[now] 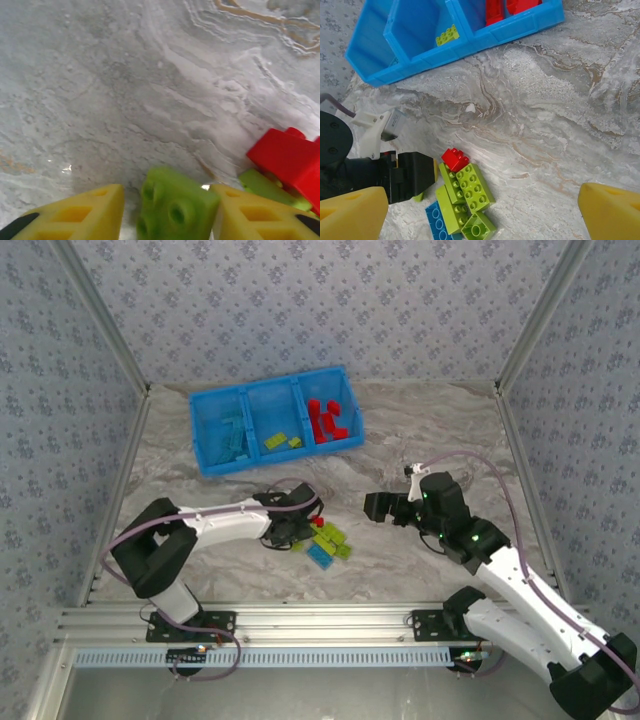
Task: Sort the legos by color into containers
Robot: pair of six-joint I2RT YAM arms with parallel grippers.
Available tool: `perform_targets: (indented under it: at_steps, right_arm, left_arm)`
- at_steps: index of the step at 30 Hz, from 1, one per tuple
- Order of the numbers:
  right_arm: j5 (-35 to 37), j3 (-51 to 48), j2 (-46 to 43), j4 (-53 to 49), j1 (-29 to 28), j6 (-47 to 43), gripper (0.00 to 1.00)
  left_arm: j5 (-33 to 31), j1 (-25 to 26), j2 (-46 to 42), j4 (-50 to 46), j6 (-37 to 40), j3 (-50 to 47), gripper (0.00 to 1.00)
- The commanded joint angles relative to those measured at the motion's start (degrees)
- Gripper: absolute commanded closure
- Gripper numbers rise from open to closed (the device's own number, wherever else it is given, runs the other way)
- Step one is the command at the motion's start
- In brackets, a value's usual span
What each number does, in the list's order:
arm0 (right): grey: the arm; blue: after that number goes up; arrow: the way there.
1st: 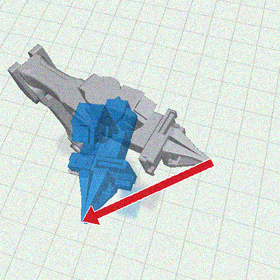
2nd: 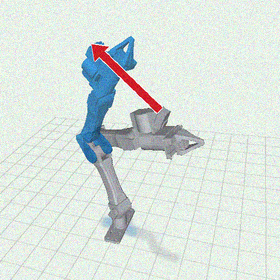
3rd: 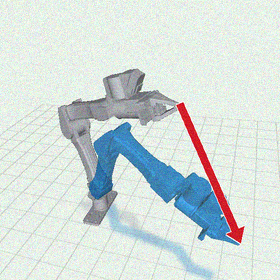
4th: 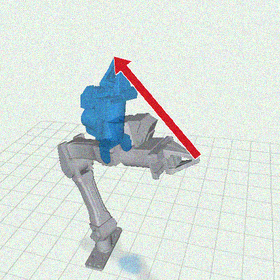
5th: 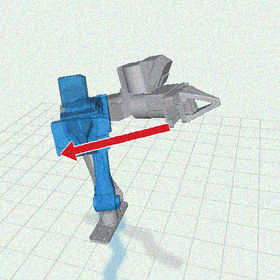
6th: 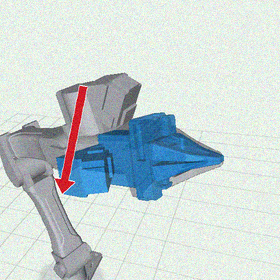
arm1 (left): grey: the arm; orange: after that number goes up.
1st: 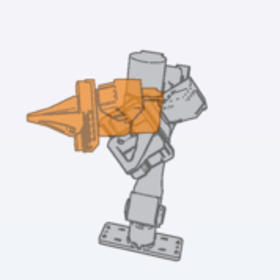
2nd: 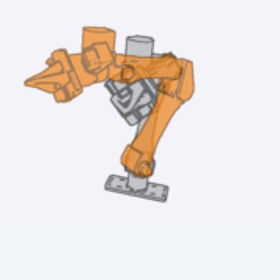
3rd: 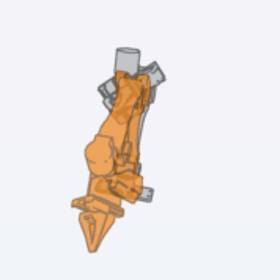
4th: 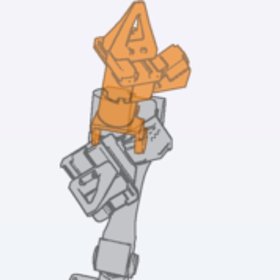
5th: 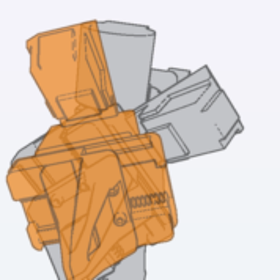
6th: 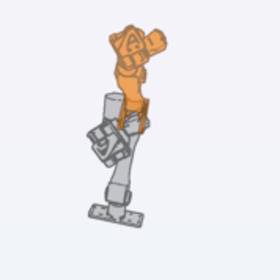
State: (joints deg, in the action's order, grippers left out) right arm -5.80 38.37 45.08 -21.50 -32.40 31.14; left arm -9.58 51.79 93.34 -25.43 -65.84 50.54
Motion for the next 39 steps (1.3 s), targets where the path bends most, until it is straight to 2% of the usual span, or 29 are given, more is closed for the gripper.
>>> perform_targets:
  at_steps: [1, 5, 9, 13, 17, 19, 22, 26, 29, 33, 39]
  right_arm:
    - [0.66, 0.56, -0.53, -0.42, -0.47, 1.72, 0.0]
    - [0.18, 0.59, 0.17, 0.25, -0.57, 2.44, 0.0]
    - [0.31, 0.78, 1.04, 0.97, -0.74, 2.7, 0.0]
    - [0.34, 1.61, 1.76, 0.82, -0.87, 2.93, 0.0]
    - [-0.24, 1.77, 1.57, 0.81, -1.5, 2.84, 0.0]
    - [-0.91, 1.72, 1.67, 1.16, -2.27, 2.49, 0.0]
    - [-0.03, 1.76, 1.92, 2.05, -3.91, 2.43, 0.0]
    - [0.97, 1.93, 2.7, 2.84, -4.72, 2.61, 0.0]
    - [1.14, 1.94, 3.17, 3.29, -5.02, 2.81, 0.0]
    - [1.57, 2.25, 3.18, 2.37, -5.52, 3.22, 0.0]
    - [2.73, 2.45, 1.35, 0.9, -6.4, 3.89, 0.0]
  left_arm:
    - [-1.52, -0.78, -2.32, -1.73, -1.41, -3.82, 0.57]
    - [-0.01, -2.56, -7.55, -0.25, 3.19, -8.83, 0.61]
    - [4.76, -2.53, -10.41, 3.39, 8.57, -9.82, 0.62]
    - [4.07, -2.47, -9.24, 1.6, 8.63, -9.19, 0.7]
    - [3.36, -2.48, -10.72, 3.11, 8.95, -9.19, 0.73]
    - [2.27, -2.51, -13.67, 4.13, 9.85, -8.61, 0.73]
    - [-2.86, -3.39, -19.68, 3.44, 13.07, -6.06, 0.73]
    - [-8.77, -8.68, -24.02, 3.4, 19.86, -0.3, 0.73]
    - [-11.08, -13.89, -20.13, 4.61, 27.26, 7.24, 0.72]
    - [-11.88, -20.05, -8.01, 7.23, 34.2, 19.39, 0.72]
    - [-9.73, -25.64, 11.59, 2.05, 36.84, 42.13, 0.68]
